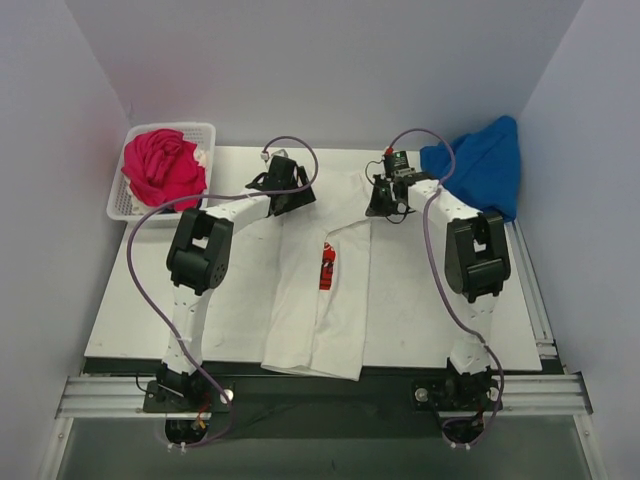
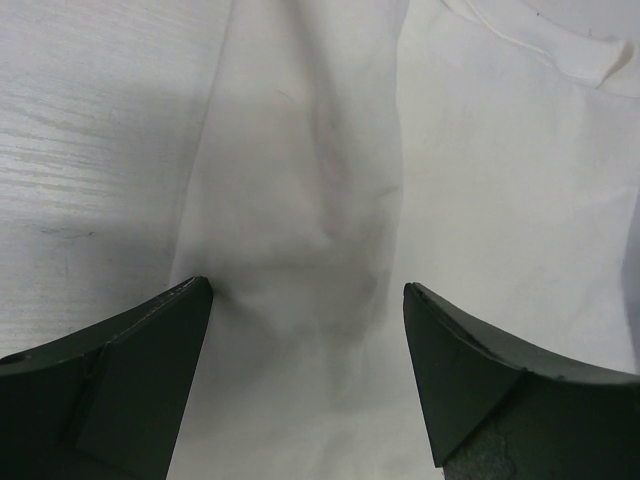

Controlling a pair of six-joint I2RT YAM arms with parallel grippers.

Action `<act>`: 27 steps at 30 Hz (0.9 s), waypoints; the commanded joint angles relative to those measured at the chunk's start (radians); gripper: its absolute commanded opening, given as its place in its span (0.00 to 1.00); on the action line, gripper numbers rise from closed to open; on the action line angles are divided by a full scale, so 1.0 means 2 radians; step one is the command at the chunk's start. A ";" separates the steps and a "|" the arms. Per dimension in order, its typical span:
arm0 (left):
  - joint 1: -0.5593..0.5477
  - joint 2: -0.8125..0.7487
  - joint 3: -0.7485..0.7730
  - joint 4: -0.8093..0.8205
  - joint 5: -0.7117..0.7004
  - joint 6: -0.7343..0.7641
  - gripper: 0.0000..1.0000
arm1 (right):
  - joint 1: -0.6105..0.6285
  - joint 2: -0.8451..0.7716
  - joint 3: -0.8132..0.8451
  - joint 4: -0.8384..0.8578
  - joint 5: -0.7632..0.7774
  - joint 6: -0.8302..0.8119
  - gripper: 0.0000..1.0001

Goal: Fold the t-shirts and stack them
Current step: Fold the tshirt

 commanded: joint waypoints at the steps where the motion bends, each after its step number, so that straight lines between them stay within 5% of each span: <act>1: 0.003 0.007 -0.005 -0.044 -0.033 -0.006 0.89 | 0.004 -0.057 -0.015 -0.021 0.019 -0.014 0.00; 22: 0.002 0.004 -0.009 -0.043 -0.037 -0.011 0.89 | 0.022 -0.031 -0.078 -0.013 0.000 0.003 0.00; 27: 0.003 -0.006 -0.016 -0.036 -0.038 -0.009 0.89 | 0.018 -0.041 -0.062 -0.012 0.023 0.000 0.30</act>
